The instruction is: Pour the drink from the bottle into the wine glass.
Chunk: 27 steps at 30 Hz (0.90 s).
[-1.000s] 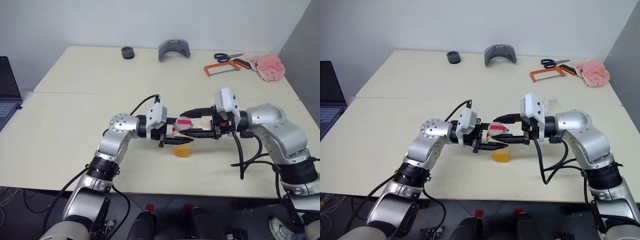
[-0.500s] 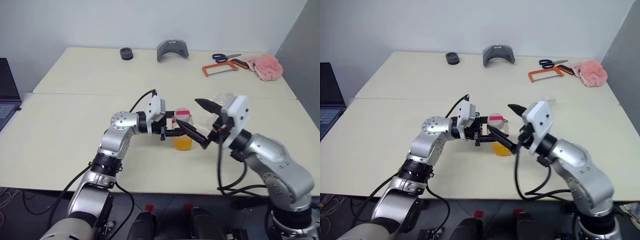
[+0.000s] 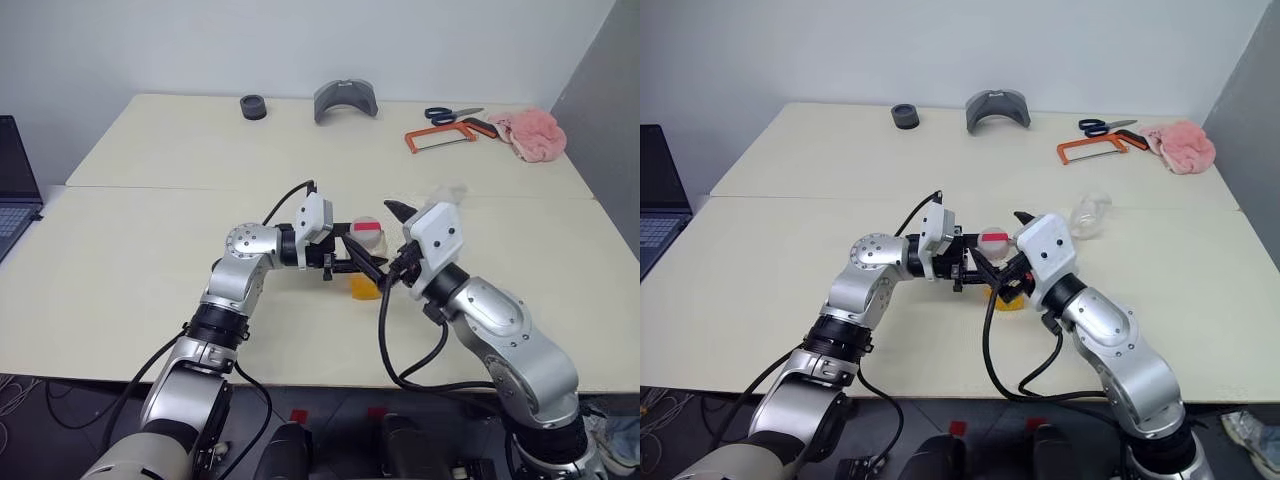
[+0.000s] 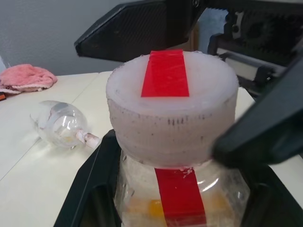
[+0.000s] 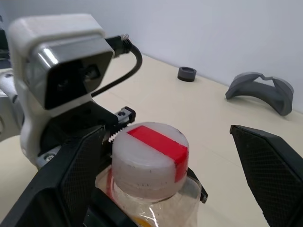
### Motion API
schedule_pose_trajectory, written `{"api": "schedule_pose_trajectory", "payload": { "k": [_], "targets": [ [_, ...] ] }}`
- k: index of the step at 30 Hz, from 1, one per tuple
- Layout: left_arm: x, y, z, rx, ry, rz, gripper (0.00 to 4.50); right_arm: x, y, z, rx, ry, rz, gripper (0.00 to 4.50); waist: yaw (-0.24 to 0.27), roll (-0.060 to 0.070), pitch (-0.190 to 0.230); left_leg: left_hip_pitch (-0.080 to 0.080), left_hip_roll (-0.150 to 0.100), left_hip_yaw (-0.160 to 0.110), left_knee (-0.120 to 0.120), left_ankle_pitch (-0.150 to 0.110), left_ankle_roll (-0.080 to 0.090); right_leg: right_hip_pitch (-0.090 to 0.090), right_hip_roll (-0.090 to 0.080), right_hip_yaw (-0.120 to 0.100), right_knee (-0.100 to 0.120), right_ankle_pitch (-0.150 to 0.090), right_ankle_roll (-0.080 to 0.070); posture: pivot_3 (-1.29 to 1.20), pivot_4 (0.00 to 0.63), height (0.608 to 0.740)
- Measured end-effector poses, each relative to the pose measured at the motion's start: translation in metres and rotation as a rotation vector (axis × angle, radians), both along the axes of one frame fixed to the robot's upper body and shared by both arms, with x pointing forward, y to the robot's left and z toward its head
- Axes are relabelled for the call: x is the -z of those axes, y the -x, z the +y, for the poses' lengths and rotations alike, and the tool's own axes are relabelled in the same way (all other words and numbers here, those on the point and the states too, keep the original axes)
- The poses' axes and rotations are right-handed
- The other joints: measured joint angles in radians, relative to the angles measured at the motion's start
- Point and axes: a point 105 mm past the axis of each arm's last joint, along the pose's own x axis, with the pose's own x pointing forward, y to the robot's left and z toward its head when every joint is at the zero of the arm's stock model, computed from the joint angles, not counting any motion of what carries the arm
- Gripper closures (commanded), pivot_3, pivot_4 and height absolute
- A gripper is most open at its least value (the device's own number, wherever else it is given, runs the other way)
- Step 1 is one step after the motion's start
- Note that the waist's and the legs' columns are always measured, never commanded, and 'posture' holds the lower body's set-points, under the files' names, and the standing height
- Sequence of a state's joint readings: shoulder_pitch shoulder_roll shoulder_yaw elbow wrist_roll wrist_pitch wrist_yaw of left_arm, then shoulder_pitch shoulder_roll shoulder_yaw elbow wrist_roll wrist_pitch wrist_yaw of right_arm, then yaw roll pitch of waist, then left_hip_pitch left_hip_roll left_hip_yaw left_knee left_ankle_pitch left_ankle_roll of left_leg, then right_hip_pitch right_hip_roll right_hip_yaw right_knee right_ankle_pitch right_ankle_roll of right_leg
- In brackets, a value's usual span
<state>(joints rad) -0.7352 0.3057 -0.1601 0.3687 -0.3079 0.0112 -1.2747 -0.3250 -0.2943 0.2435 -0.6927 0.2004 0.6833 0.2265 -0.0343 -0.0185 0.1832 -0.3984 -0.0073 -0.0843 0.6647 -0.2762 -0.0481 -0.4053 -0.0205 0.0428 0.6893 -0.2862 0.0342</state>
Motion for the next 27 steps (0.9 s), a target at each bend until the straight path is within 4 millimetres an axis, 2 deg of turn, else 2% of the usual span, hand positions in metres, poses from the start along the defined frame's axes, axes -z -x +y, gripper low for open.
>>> {"api": "schedule_pose_trajectory", "payload": {
  "k": [6, 9, 15, 22, 27],
  "targets": [
    [0.001, -0.001, 0.000, -0.003, -0.007, -0.003, 2.33, -0.001, -0.001, 0.004, 0.014, -0.013, -0.007, 0.00, 0.000, 0.000, 0.000, 0.000, 0.000, 0.000, 0.000, 0.000, 0.000, 0.000, 0.000, 0.000, 0.000, 0.000, 0.000, 0.00, 0.150, 0.740],
    [0.001, -0.001, 0.000, -0.005, -0.012, -0.007, 2.33, 0.000, -0.002, 0.004, 0.020, -0.018, -0.002, 0.58, 0.000, 0.000, 0.000, 0.000, 0.000, 0.000, 0.000, 0.000, 0.000, 0.000, 0.000, 0.000, 0.000, 0.000, 0.000, 0.00, 0.150, 0.740],
    [-0.001, -0.002, -0.001, -0.007, -0.010, -0.020, 2.33, 0.000, 0.000, 0.010, -0.009, -0.033, 0.007, 2.64, 0.000, 0.000, 0.000, 0.000, 0.000, 0.000, 0.000, 0.000, 0.001, 0.000, 0.000, 0.000, 0.000, 0.000, 0.000, 0.00, 0.150, 0.740],
    [0.001, -0.001, 0.001, 0.009, -0.021, -0.013, 2.33, 0.002, -0.001, 0.010, -0.110, -0.014, 0.017, 2.64, 0.000, 0.000, 0.000, 0.000, 0.000, 0.000, 0.000, -0.001, 0.001, 0.000, 0.000, 0.000, 0.000, 0.000, 0.000, 0.00, 0.150, 0.740],
    [0.001, 0.009, -0.001, 0.119, -0.073, -0.010, 2.33, -0.005, -0.002, -0.002, -0.523, 0.258, 0.006, 2.64, 0.000, 0.000, 0.000, 0.000, -0.001, 0.003, 0.001, -0.001, 0.002, 0.001, 0.001, -0.002, -0.001, 0.000, 0.000, 0.00, 0.150, 0.740]
  ]
}}
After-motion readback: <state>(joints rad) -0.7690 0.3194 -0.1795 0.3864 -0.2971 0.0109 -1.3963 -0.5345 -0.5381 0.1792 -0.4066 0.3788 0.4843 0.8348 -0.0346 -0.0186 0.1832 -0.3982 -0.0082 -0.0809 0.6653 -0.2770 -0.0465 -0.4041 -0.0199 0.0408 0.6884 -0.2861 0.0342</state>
